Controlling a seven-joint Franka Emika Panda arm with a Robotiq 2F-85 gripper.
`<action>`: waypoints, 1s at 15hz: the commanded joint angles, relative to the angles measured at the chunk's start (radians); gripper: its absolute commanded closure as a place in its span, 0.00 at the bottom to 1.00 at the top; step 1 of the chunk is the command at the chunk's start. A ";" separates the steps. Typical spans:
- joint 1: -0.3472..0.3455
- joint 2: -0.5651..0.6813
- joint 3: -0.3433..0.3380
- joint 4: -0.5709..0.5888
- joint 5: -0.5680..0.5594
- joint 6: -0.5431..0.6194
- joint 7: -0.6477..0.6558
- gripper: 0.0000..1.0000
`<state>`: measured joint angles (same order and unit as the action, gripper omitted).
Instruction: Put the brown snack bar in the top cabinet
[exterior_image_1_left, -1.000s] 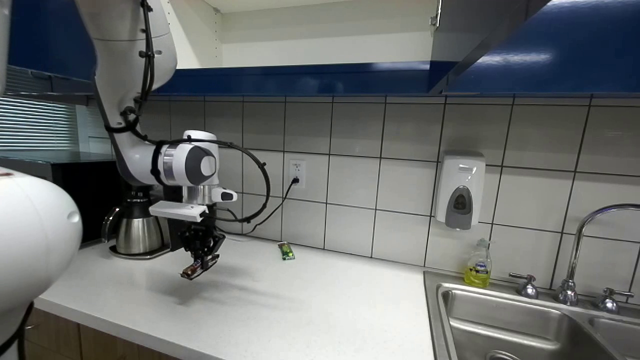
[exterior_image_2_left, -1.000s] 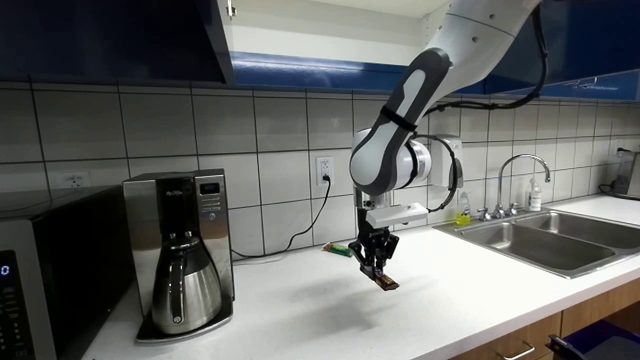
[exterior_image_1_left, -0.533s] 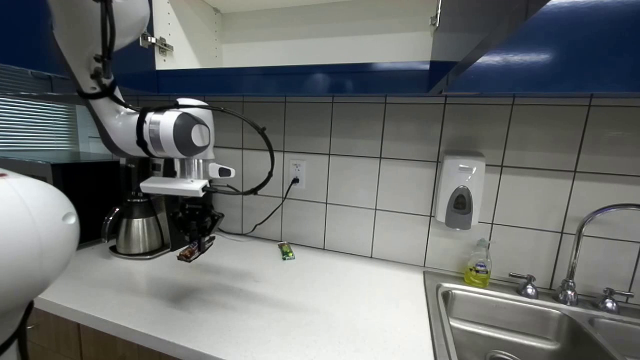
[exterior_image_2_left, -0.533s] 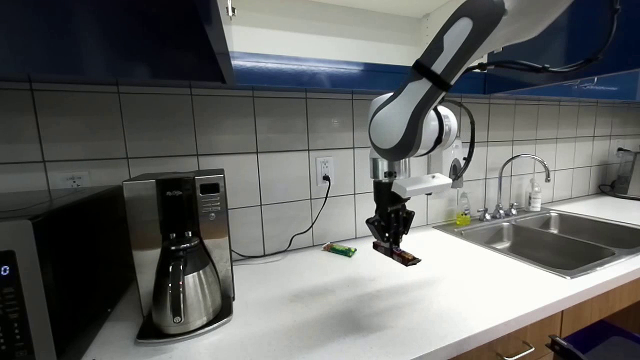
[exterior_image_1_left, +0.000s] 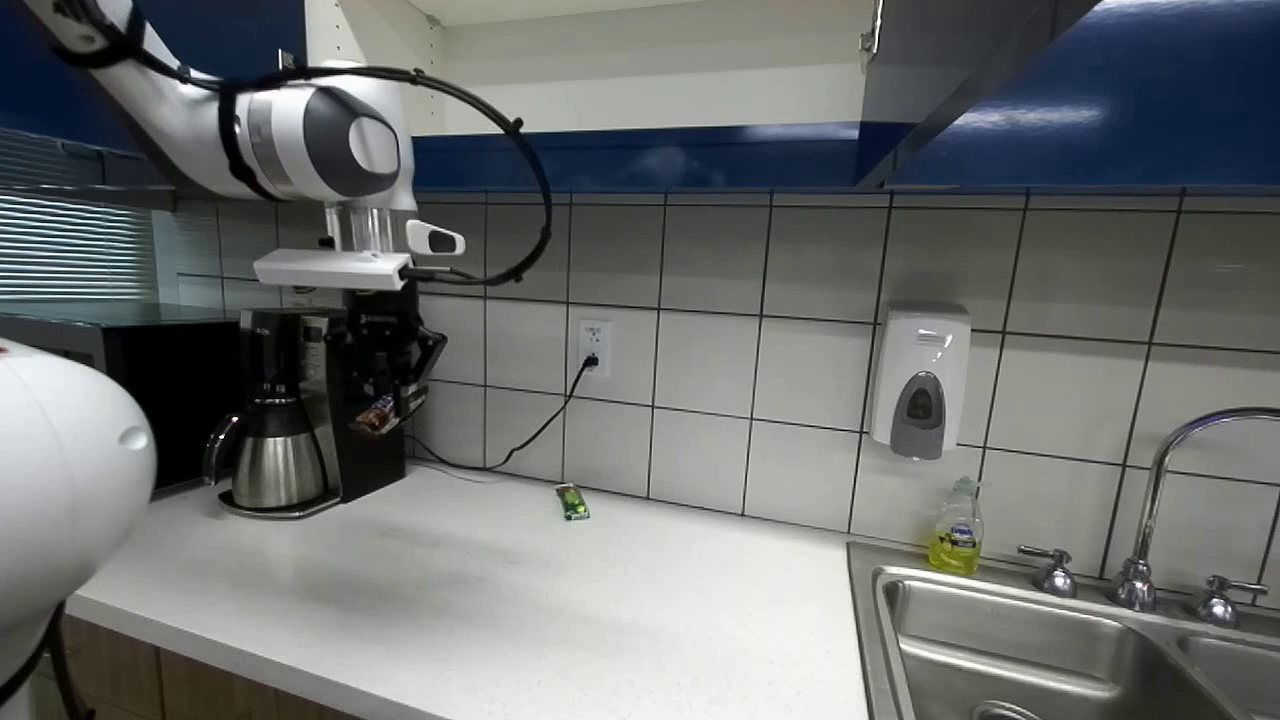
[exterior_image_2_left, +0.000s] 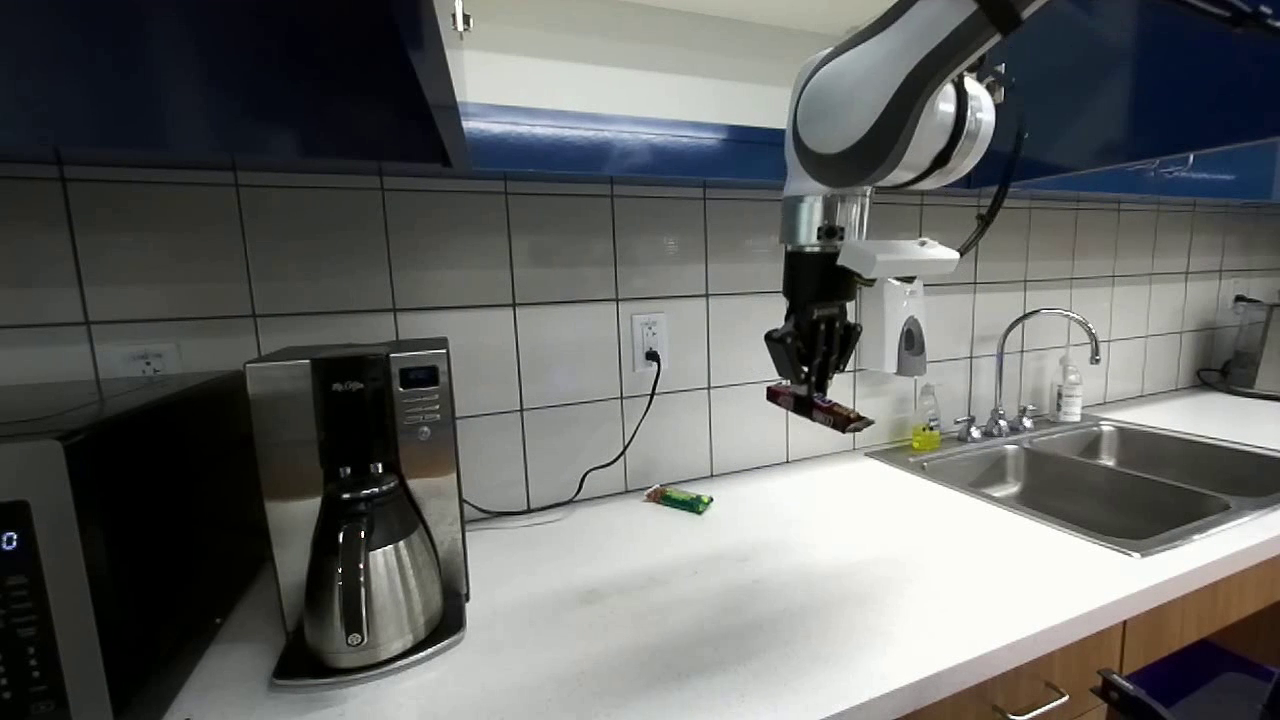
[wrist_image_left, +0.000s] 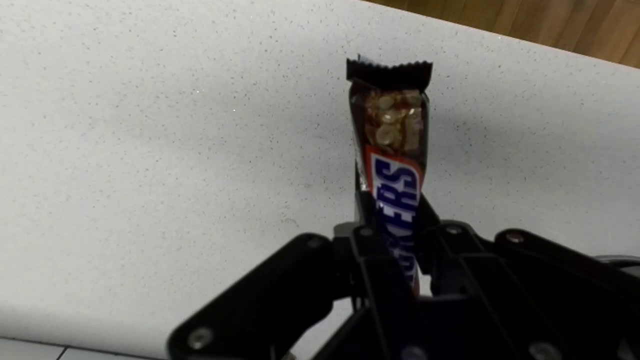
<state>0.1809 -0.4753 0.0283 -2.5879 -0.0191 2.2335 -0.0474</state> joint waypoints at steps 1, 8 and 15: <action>-0.014 -0.169 -0.010 0.001 0.024 -0.115 -0.061 0.95; -0.028 -0.337 -0.021 0.197 0.014 -0.311 -0.050 0.95; -0.044 -0.210 -0.056 0.536 0.020 -0.362 -0.058 0.95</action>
<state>0.1618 -0.7954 -0.0166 -2.2209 -0.0185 1.9213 -0.0680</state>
